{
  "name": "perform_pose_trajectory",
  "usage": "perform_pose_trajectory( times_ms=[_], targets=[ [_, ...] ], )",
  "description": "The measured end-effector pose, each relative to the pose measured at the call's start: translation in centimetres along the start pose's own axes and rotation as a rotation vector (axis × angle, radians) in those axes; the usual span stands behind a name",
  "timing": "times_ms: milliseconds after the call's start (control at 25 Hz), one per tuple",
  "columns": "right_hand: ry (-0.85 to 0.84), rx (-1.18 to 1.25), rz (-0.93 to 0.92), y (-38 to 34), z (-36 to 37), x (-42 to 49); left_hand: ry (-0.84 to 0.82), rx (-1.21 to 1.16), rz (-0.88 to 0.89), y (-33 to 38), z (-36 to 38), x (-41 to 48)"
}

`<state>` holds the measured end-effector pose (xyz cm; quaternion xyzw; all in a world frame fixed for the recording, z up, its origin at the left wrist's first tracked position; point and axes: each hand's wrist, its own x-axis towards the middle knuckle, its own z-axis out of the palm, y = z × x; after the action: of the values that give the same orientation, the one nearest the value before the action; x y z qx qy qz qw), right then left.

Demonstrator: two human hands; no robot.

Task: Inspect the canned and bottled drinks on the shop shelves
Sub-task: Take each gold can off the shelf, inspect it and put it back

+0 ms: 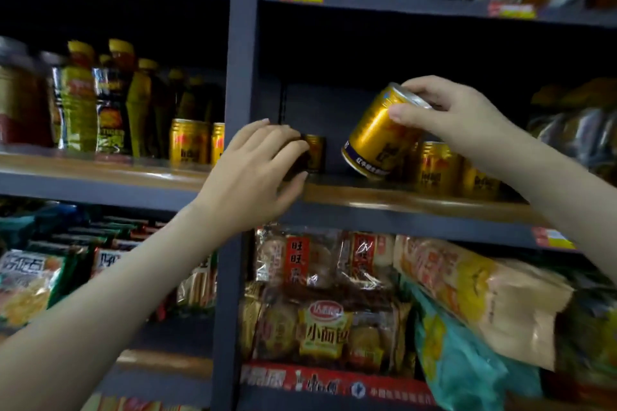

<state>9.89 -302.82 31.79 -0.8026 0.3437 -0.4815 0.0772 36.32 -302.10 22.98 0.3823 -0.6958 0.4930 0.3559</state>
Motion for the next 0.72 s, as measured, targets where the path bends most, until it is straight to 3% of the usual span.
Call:
perform_pose_trajectory(
  times_ms=[160,440,640,720],
  targets=[
    [-0.071,-0.181,0.13,2.2,0.0,6.4,-0.07,0.154,0.023,-1.5,1.6,1.0],
    [-0.425,-0.748,0.294,7.9,1.6,12.0,-0.051,0.18,0.047,-1.9,1.7,1.0],
    [-0.479,-0.863,0.314,10.1,2.2,13.3,-0.03,0.171,0.055,-2.1,1.9,0.8],
    [-0.621,-0.926,0.299,9.9,2.8,13.7,-0.023,0.158,0.062,-2.1,1.9,0.8]
  ],
)
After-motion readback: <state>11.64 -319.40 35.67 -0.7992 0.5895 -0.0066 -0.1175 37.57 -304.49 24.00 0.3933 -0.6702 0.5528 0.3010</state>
